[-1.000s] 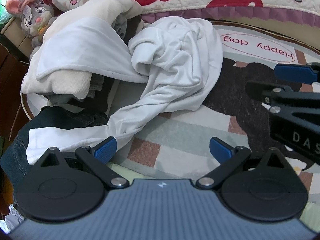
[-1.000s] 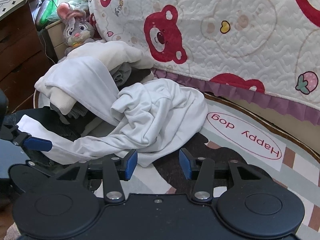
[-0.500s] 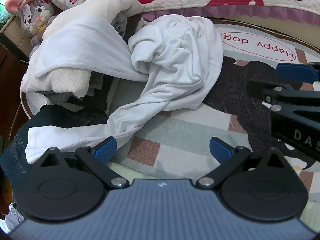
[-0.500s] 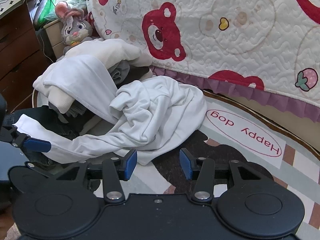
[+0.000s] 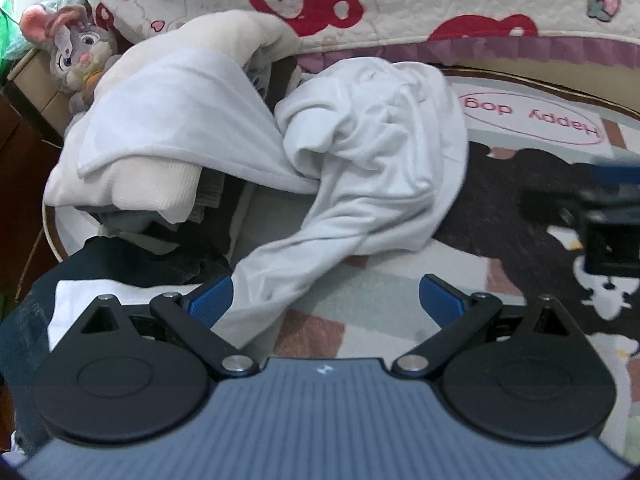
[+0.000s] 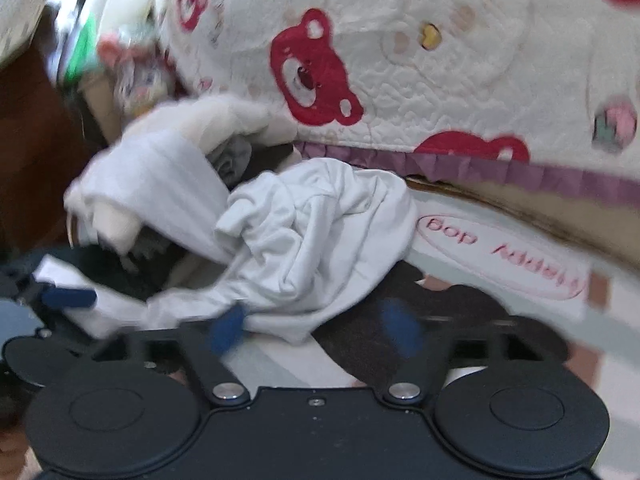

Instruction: Fold clothes

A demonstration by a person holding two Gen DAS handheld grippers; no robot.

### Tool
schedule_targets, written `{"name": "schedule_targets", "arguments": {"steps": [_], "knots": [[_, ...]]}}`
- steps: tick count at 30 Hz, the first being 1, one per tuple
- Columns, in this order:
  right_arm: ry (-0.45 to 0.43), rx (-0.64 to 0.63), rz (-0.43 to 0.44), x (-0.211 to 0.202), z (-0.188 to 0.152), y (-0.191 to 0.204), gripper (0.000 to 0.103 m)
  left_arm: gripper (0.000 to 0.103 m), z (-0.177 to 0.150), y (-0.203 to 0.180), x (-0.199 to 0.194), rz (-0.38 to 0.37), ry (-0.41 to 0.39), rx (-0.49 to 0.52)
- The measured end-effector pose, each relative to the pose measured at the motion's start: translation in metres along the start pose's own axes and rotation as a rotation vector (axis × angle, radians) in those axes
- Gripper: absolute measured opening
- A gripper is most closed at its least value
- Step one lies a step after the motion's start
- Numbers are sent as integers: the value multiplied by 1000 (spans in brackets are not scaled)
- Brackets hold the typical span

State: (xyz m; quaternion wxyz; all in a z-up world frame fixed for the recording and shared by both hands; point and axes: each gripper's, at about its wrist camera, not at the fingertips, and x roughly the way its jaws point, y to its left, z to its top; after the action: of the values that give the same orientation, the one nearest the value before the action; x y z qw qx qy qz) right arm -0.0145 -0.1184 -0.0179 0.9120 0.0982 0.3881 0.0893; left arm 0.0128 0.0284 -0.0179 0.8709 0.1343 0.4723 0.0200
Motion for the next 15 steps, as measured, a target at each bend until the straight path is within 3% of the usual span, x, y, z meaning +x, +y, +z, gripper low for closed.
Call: {"name": "schedule_targets", "arguments": {"steps": [3,8,12,15], "knots": [[42,116,3,22,-16,-23,92,100,3,11,19,-2,-23,-19],[21,218,50,39,-28,-45,92,98,14,31,47,-13,-48,-81],[52,207,113,59,-17,-48,92,98,28,44,69,-42,-48,-98],[69,140,121,68,-4,-44,92,98,37,46,78,19,-133,-62]]}}
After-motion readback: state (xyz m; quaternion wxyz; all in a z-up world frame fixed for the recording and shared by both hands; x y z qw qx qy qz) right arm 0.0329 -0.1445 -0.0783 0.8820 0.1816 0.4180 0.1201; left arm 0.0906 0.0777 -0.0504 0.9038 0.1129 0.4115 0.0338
